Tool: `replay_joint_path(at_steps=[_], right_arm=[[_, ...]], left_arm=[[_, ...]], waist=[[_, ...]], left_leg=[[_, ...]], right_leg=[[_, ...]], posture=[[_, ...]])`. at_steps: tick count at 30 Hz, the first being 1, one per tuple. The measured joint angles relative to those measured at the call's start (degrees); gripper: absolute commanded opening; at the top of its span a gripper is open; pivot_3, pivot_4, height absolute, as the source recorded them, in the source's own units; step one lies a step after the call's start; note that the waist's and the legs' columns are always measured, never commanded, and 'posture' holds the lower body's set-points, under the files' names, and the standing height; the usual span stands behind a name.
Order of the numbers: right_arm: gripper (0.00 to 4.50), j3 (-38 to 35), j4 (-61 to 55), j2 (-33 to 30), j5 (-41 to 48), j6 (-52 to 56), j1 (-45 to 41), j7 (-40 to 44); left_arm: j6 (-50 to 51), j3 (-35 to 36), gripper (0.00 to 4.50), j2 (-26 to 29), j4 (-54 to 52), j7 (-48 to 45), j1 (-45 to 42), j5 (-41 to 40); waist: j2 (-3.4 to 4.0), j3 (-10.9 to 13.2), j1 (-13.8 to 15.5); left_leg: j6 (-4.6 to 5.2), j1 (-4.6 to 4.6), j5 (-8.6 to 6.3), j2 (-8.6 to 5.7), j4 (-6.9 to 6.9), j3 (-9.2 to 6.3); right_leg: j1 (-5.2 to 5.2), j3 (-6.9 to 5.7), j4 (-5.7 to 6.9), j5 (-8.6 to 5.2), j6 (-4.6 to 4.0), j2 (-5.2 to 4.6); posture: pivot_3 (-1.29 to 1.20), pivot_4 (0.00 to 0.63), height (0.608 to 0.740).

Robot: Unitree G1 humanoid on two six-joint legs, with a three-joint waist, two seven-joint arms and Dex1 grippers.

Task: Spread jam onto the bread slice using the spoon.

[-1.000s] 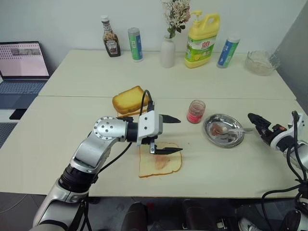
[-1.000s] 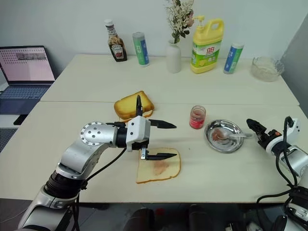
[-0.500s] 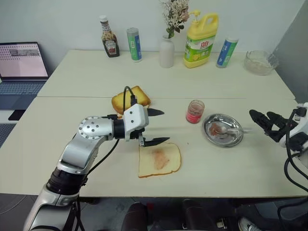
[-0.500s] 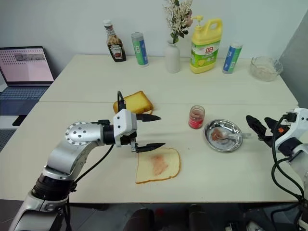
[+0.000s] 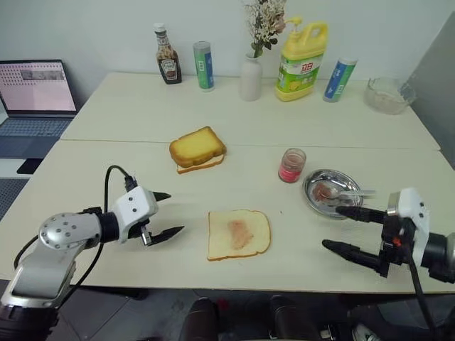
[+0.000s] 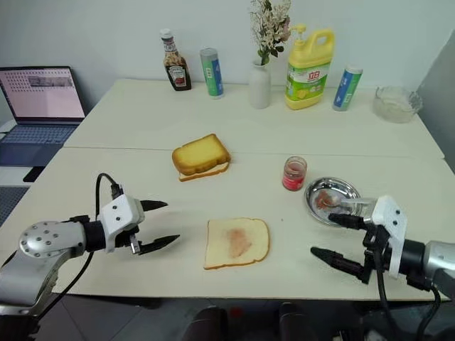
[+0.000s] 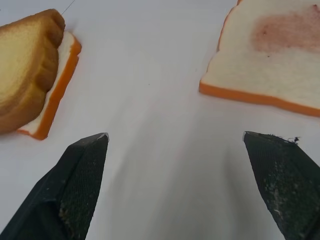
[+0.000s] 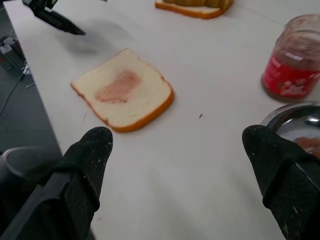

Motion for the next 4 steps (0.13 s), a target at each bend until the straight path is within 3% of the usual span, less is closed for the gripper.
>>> replay_joint_path(at_steps=[4], right_arm=[[4.47, 1.2, 0.5, 1.1, -3.3, -3.2, 0.8, 0.5]], left_arm=[[-0.1, 0.4, 4.50, 0.0, -0.2, 0.1, 1.4, 0.0]], waist=[[0.00, 0.0, 0.0]], left_leg=[[0.00, 0.01, 0.00, 0.00, 0.00, 0.00]], right_leg=[[0.00, -0.01, 0.00, 0.01, 0.01, 0.01]], posture=[[0.00, 0.150, 0.740]])
